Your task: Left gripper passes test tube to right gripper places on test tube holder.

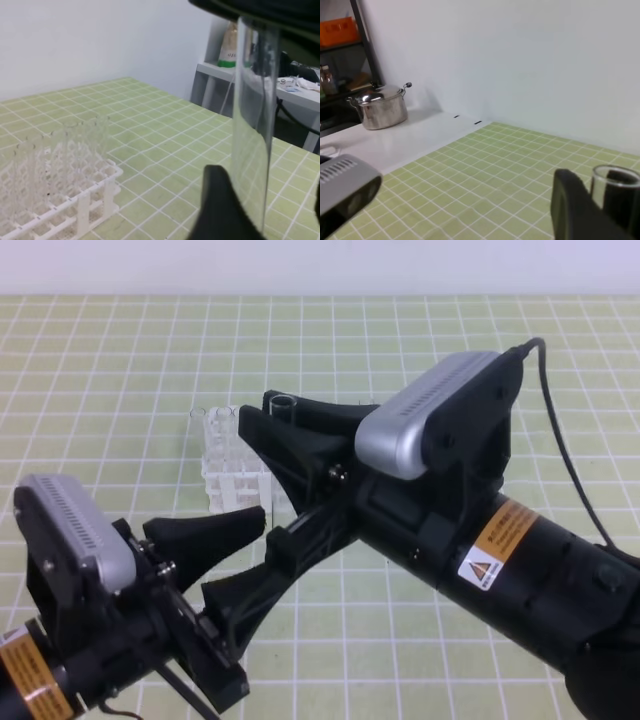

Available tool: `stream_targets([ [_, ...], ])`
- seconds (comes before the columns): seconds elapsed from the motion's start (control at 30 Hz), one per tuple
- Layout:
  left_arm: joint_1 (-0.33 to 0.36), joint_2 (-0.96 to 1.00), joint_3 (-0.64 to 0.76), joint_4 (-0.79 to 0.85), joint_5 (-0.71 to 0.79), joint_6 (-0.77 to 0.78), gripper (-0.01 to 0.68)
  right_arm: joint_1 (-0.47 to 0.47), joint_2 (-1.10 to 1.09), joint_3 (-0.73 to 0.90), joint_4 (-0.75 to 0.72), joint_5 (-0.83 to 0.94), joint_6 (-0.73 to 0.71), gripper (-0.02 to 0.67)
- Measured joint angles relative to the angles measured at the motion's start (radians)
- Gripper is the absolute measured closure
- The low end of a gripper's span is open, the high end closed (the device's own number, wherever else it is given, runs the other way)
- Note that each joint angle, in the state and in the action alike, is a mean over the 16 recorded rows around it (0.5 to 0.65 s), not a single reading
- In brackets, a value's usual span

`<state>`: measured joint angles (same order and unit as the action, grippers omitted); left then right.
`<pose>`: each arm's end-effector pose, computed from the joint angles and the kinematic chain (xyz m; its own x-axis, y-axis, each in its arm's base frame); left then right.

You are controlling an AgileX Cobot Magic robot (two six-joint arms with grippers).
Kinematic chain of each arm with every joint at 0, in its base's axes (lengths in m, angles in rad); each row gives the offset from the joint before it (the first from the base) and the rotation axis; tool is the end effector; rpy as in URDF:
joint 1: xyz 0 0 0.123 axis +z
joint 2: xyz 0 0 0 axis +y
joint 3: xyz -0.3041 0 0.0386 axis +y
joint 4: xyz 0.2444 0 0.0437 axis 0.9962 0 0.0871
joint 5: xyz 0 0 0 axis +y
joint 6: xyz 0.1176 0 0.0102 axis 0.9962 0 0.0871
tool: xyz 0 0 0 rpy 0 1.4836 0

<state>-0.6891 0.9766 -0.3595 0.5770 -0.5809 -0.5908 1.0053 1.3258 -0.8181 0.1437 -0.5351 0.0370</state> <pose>0.1311 -0.1537 0.2877 -0.0980 -0.0334 -0.9946 0.8322 0.5454 -0.1003 0.1763 0.2618 0.3596 -0.0705 0.1869 -0.9798 -0.8022 0.5731 0.1671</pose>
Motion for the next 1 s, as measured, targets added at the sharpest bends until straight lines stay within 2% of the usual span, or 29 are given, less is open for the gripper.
stream_targets([
  [0.17, 0.0, -0.025, 0.0, 0.035, 0.008, -0.002, 0.342, -0.001, -0.012, 0.0, 0.023, 0.018, -0.046, 0.558],
  [0.43, 0.0, -0.182, 0.0, 0.22, 0.13, -0.155, 0.531, -0.001, -0.066, 0.0, 0.096, 0.094, -0.163, 0.558],
  [0.57, 0.0, -0.324, 0.003, 0.41, 0.213, -0.335, 0.623, -0.001, -0.101, 0.0, 0.131, 0.144, -0.215, 0.558],
  [0.7, 0.0, -0.478, 0.018, 0.634, 0.285, -0.589, 0.665, -0.001, -0.127, 0.0, 0.148, 0.186, -0.241, 0.558],
  [0.87, 0.0, -0.64, 0.064, 0.9, 0.332, -0.886, 0.671, -0.001, -0.144, 0.0, 0.149, 0.222, -0.251, 0.558],
  [1.0, 0.0, -0.727, 0.125, 1.053, 0.356, -1.064, 0.673, -0.001, -0.148, 0.0, 0.149, 0.243, -0.257, 0.558],
])
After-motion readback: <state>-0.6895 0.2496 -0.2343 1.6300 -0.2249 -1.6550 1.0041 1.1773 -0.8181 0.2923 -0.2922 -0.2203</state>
